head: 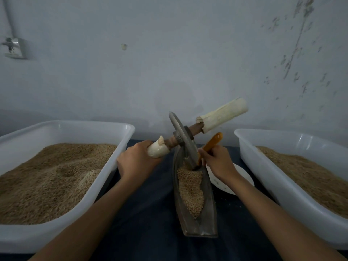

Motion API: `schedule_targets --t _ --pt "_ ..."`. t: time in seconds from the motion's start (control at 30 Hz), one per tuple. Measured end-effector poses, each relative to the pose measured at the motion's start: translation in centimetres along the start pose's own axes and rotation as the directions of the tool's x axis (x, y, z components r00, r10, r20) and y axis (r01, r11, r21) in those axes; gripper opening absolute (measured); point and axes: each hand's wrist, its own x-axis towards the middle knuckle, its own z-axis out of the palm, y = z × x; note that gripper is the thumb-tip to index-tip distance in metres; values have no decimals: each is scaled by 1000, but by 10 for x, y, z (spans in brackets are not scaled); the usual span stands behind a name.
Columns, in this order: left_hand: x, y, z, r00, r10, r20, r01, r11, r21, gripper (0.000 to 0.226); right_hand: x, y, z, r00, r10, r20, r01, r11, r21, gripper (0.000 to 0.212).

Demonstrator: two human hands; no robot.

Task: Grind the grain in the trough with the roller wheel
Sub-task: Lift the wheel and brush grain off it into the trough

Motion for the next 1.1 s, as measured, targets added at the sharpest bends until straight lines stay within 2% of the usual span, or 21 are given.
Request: schedule_targets --t 0.1,0.27,0.33,0.4,0.5,0.57,0.63,0.7,0.77,0.83,0.93,1.1 --pt "-1 1 -2 1000 8 -9 -7 1000 17 26 -5 -7 -10 998 -39 42 39 999 13 49" --pt "-2 4 -3 1000 15 17 -15 999 30 20 -6 -18 -19 980 -165 -108 168 985 26 42" --pt "-3 5 -3 999 18 28 -18 1000 23 19 -7 -21 -14 982 -191 -9 191 982 -5 32" --pt "-3 5 -4 999 10 38 -11 1000 23 18 -7 -15 -6 986 -136 92 141 989 -47 26" --pt "-3 4 -3 999 10 41 -12 999 52 18 -8 -7 -4 990 -63 129 65 998 -9 32" --pt "-4 3 -3 999 8 45 -10 999 50 18 -11 -9 -10 986 -74 146 77 997 -10 36" --pt "-5 3 -1 999 5 48 -7 999 34 18 -15 -11 -20 988 -136 76 136 991 3 34" --pt "-5 3 -1 999 5 45 -6 1000 11 18 -21 -14 -30 984 -161 -79 169 979 110 29" --pt "-4 2 -2 999 0 37 1 1000 -21 21 -24 -17 -40 979 -75 -189 126 953 275 29" --pt "-2 2 -3 1000 -5 31 6 999 -42 23 -27 -21 -50 978 38 -206 54 905 421 32" --pt "-1 2 -3 1000 -8 30 9 998 -55 21 -29 -27 -57 975 188 -115 -99 842 530 34" --pt "-2 2 -2 1000 0 12 0 999 -39 22 -33 -42 -56 941 314 126 -331 781 529 31"
